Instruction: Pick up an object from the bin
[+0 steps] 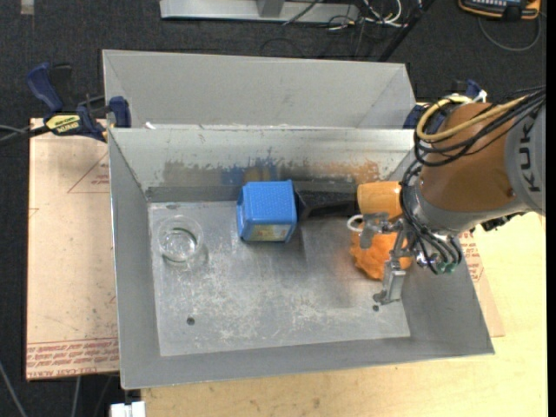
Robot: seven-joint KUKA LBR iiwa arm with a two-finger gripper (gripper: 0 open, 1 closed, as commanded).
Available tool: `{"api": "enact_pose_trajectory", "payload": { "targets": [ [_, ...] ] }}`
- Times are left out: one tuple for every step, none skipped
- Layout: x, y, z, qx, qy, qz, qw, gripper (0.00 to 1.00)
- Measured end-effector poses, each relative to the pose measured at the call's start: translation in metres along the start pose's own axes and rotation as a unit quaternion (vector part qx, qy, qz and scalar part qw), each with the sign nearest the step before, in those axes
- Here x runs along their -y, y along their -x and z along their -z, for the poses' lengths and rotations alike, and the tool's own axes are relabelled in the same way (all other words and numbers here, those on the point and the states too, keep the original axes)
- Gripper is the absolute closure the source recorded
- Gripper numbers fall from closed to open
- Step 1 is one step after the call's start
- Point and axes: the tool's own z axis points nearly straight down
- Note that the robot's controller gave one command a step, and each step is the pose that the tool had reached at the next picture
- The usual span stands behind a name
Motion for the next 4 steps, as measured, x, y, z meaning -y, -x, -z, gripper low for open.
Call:
{"api": "enact_pose_trajectory", "payload": {
  "targets": [
    [0.000, 0.002, 0.004, 0.0036, 0.000, 0.001, 1.0000, 0.00],
    [0.031, 0.030, -0.027, 0.0063, 0.000, 0.010, 0.9999, 0.00],
    [0.064, 0.041, -0.040, 0.0047, 0.001, 0.020, 0.9998, 1.00],
    [0.064, 0.041, -0.040, 0.0046, 0.001, 0.020, 0.9998, 1.00]
  ]
}}
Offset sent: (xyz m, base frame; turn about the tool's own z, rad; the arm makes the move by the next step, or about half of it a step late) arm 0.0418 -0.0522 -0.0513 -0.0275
